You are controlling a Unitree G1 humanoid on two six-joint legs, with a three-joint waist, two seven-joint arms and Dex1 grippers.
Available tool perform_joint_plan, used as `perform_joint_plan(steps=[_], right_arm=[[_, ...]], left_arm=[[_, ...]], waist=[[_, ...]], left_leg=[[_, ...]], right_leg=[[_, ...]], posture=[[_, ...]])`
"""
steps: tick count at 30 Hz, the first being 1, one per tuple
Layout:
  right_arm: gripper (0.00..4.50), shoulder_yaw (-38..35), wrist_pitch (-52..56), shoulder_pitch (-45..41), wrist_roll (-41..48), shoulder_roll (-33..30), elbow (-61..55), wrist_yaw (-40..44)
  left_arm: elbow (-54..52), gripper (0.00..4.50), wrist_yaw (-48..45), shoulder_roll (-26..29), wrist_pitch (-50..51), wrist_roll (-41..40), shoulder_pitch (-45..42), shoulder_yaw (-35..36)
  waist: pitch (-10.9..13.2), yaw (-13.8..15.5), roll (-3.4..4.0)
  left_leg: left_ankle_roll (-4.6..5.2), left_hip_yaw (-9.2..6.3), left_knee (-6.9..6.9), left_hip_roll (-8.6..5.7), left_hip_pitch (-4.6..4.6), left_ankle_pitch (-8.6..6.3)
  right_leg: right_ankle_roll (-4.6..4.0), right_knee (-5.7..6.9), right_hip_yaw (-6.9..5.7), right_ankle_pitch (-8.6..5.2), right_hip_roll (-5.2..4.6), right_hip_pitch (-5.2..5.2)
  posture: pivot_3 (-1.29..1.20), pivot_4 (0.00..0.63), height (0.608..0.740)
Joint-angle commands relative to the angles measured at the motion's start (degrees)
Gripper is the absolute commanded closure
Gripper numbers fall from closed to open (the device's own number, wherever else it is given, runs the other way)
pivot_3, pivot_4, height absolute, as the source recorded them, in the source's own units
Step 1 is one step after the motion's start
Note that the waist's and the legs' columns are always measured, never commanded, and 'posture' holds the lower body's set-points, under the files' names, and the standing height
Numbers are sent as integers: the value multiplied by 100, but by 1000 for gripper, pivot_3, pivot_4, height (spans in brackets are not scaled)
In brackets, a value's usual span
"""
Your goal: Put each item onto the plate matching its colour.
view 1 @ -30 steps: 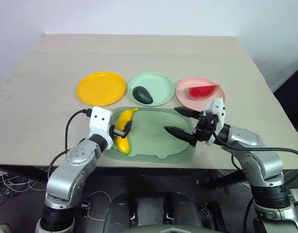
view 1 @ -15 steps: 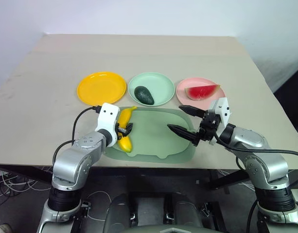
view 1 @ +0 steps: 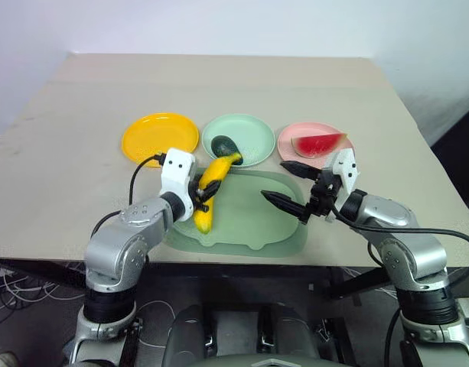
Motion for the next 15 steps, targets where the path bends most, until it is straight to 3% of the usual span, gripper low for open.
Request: perform_joint_plan(steps=[1,15], right_arm=[[0,1,12,-222,23,39,-73,-88],[0,36,-223,-223,-83,36,204,-45]], left_arm=[[664,2627,541,-87,-468,378,-621,436],[4189,2627,806,548,-2267,1005,-2279,1102]], waist=[[0,0,0],[1,-6,-2]], left_leg=[[0,0,0,-1,0,0],[0,6,-2,-1,-2,1]], right_leg=[[0,0,0,0,0,0],[1,0,-2,0,2,-3]], posture=[[0,150,695],[0,150,695]])
